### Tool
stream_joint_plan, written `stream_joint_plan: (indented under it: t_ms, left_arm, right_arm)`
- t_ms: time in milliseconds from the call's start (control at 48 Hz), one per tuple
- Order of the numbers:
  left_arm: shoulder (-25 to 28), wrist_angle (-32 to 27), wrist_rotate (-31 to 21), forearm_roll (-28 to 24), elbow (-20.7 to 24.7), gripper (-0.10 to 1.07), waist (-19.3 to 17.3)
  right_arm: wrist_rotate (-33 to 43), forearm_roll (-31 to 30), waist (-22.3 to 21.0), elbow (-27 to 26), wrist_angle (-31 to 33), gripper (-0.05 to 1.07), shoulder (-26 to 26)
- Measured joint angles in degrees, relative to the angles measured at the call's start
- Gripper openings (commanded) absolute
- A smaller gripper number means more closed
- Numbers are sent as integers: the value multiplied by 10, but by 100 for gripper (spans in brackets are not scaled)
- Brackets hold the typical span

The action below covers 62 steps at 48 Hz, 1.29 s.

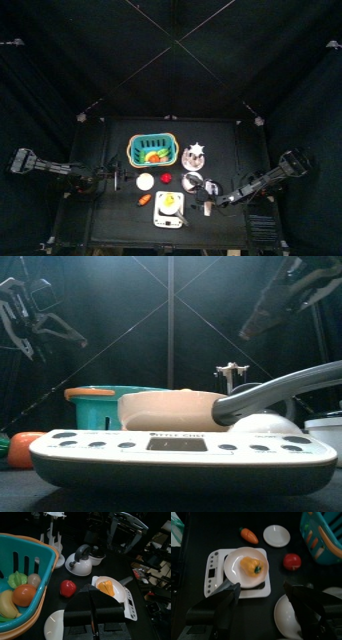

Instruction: Grab pan

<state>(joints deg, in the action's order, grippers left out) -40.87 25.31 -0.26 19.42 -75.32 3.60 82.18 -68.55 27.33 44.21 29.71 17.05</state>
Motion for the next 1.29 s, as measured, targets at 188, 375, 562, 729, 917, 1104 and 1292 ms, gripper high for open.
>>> stream_joint_plan:
  t_ms: [188,375,562,729,917,1104,1292]
  left_arm:
    - [0,0,1,1,-2,-3,1]
    - [0,-1,1,3,-2,-3,2]
    - [0,-1,0,0,-2,4,13]
    - [19,-5,2,-24,12,30,41]
    - [69,-10,2,-51,31,66,49]
    - [106,-10,2,-60,46,89,53]
    - [120,-10,2,-64,50,94,54]
  right_arm:
    - [0,-62,-20,-52,-23,99,-84]
    - [-1,-73,-29,-85,-35,99,-144]
    - [-1,-69,-31,-95,-43,99,-157]
    - [-1,-69,-35,-101,-47,99,-178]
    - [-1,-69,-44,-114,-50,99,-197]
    - [-1,-69,-56,-119,-65,99,-216]
    - [-1,-73,-70,-129,-86,99,-240]
